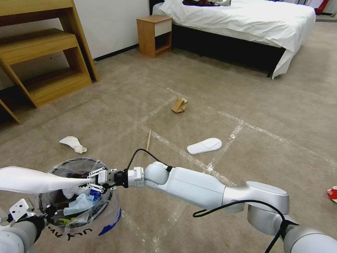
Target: Pick up the trash bin and place the garbage on the floor into it.
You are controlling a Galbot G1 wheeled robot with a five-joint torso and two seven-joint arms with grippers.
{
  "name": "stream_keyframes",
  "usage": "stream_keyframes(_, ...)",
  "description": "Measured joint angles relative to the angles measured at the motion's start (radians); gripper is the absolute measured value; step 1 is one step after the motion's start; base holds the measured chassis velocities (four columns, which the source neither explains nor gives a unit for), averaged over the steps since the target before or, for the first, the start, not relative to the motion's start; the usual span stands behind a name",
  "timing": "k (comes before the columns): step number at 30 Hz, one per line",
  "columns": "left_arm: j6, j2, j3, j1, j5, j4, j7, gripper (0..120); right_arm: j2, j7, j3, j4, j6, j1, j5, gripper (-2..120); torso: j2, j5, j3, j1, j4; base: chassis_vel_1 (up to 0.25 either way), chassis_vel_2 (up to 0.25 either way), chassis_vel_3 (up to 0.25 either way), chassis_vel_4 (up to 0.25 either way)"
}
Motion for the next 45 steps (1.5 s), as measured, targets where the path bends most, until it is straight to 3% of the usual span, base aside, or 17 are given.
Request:
stream_keyframes(26,0.001,0.005,0.006,-0.007,0.002,0.007,0.002,0,0.032,-0.010,0.012,-0.043,0.022,0.016,0.036,3,0.000,0.0000,0.000,0.000,0.0000,0.000,0.000,0.000,0.000)
stream_keyframes(33,0.001,0.006,0.007,-0.008,0.002,0.009,0.002,0,0.036,-0.026,0.020,-0.018,0.026,0.038,0.057,23,0.000,0.0000,0.000,0.000,0.0000,0.000,0.000,0.000,0.000)
stream_keyframes(45,0.001,0.002,0.005,-0.006,0.002,0.006,-0.001,0,0.031,-0.028,0.018,-0.005,0.034,0.051,0.058,72,0.000,0.0000,0.000,0.000,-0.0001,0.000,0.000,0.000,0.000)
